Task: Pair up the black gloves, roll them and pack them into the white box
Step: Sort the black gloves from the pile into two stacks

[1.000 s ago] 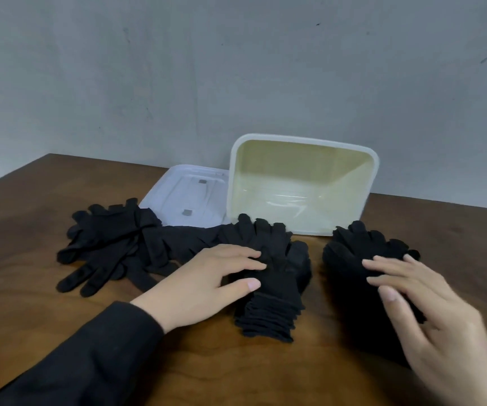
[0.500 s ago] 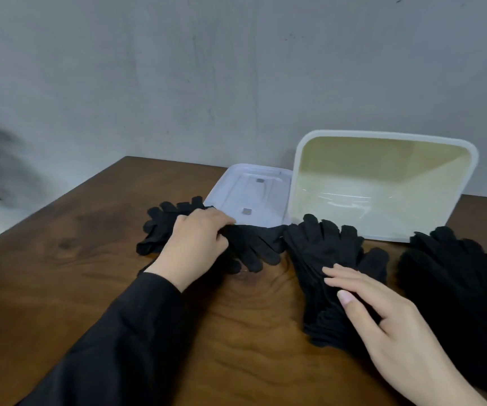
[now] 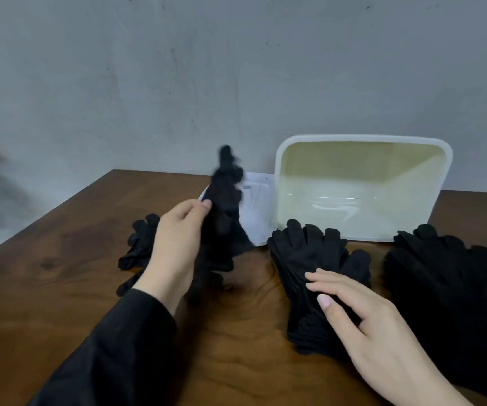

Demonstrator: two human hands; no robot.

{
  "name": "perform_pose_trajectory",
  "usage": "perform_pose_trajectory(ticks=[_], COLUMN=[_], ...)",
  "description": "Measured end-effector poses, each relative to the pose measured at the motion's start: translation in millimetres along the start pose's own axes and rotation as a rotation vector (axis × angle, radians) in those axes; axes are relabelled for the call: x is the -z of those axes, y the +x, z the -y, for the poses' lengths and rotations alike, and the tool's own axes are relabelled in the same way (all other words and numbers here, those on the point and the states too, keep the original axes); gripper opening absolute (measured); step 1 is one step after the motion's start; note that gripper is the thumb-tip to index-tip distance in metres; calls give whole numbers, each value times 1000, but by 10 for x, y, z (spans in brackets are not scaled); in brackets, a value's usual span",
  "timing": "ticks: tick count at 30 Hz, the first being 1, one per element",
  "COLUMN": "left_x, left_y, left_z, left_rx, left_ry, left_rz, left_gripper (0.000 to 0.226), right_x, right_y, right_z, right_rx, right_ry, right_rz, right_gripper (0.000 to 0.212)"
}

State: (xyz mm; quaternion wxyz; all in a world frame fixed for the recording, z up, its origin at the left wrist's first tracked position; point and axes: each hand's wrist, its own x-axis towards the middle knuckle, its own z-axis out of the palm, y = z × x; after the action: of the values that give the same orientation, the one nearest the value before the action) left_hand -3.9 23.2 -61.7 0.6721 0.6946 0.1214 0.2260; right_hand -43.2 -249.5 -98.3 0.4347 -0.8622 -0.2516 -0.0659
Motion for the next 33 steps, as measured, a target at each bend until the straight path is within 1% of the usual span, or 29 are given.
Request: perform_pose_trajectory(ticks=[1,2,4,6,7,9,10,12,15,18,21,22,23,26,27,28,29,30,31,32,33], left_x=[-59,-115,-222,-311,-345,-393,-419,-452,-511,-539,-554,-550,-541,-516,-498,-498,-488,-483,-475,-463,-448], left_y=[-40,-86,-187,-269,-303,-343,-361,-416,-499,-548,-592,-600,-599,-563,-552,-540,-530,-520,-508,-494,-484], left_z=[-35,-55,-88,-80,-69,-42,-38,-28,-19,-35,-61,-70,-66,-39,-44,-59,-66,-80,-84,-85,-77], left_rx=[109,213,385,465,474,462,449,448,449,451,462,461,457,450,441,419,387,349,311,273,240], left_ry=[-270,-470,-669,-769,-779,-735,-711,-696,-670,-672,-710,-723,-730,-788,-799,-782,-744,-690,-625,-535,-432], left_rz=[109,202,266,291,305,317,330,377,442,478,516,523,525,564,585,606,610,594,545,474,396], left_gripper=[26,30,31,27,30,38,39,39,37,35,32,31,31,34,36,36,36,33,30,29,28], right_x=[3,7,24,58,74,99,107,92,54,33,77,97,129,260,318,388,453,514,574,642,714], right_y=[-2,-6,-13,-16,-19,-20,-18,-3,23,42,44,31,26,14,19,40,74,123,193,278,362], right_z=[15,24,63,113,143,192,199,199,201,192,222,259,316,534,626,724,828,901,937,943,946], right_rx=[-6,-12,-38,-73,-81,-62,-41,46,176,213,252,248,202,-20,-36,-30,-14,-2,1,-1,-11], right_ry=[-4,-9,-10,-13,-16,-24,-39,-135,-345,-447,-493,-455,-366,98,193,237,237,225,209,172,116], right_rz=[3,5,7,15,20,12,7,-20,-35,-39,-133,-155,-169,-153,-155,-173,-197,-232,-272,-304,-302], right_gripper=[31,32,35,37,41,57,63,68,67,54,42,38,35,39,33,22,15,12,5,7,13])
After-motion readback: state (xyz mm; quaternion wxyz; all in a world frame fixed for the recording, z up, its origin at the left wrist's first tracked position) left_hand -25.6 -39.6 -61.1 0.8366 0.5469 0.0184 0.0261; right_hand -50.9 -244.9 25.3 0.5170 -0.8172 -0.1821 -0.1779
